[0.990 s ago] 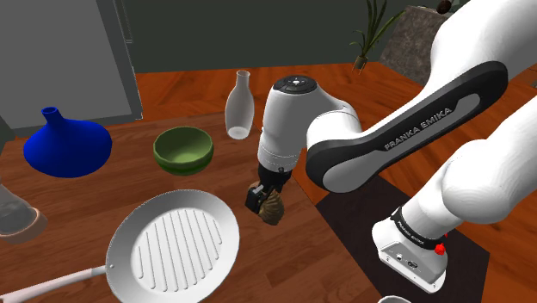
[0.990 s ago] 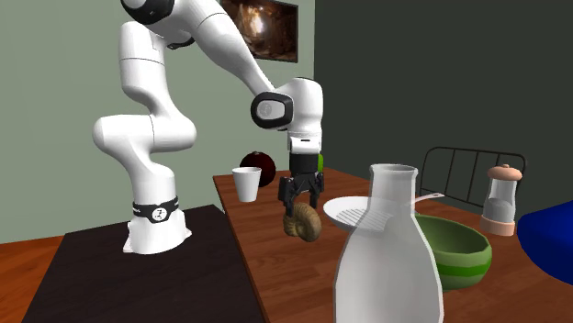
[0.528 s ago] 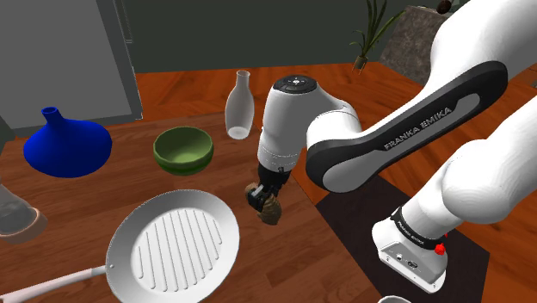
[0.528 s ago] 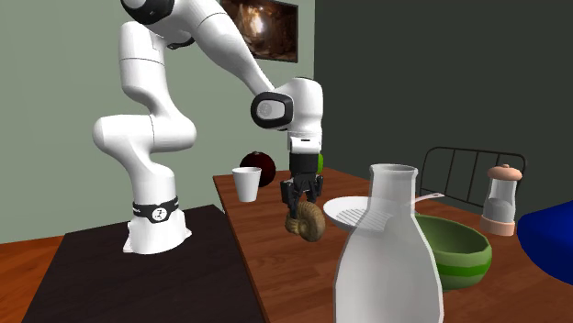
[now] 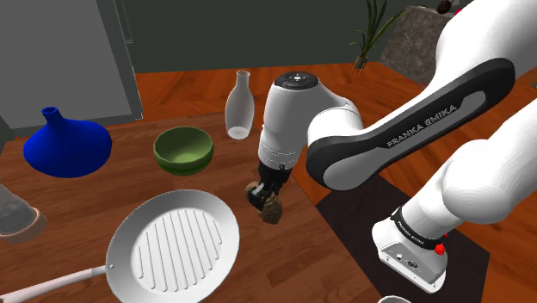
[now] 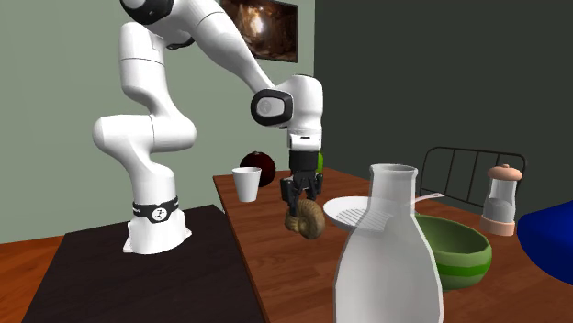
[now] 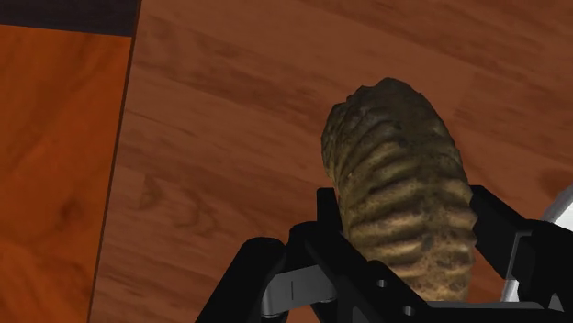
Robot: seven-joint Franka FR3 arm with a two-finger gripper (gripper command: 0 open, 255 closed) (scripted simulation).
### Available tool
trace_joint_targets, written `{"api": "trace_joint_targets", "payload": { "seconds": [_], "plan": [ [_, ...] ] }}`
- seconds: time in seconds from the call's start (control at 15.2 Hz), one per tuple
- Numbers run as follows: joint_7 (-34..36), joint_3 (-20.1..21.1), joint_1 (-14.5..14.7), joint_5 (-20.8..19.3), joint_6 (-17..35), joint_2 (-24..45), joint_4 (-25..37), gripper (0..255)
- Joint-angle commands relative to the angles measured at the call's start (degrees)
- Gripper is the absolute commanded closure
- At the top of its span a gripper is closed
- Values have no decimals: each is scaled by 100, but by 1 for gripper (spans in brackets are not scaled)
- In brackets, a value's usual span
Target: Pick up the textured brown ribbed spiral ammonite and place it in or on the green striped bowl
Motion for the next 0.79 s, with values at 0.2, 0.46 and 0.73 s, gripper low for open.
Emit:
{"api": "trace_joint_targets", "payload": {
  "seconds": [0.2,0.46,0.73],
  "plan": [
    [-230,-79,82,312,-435,-385,114,255],
    [-376,-171,145,494,-804,-676,232,255],
    [-484,-266,197,619,-1169,-931,369,255]
  ]
}}
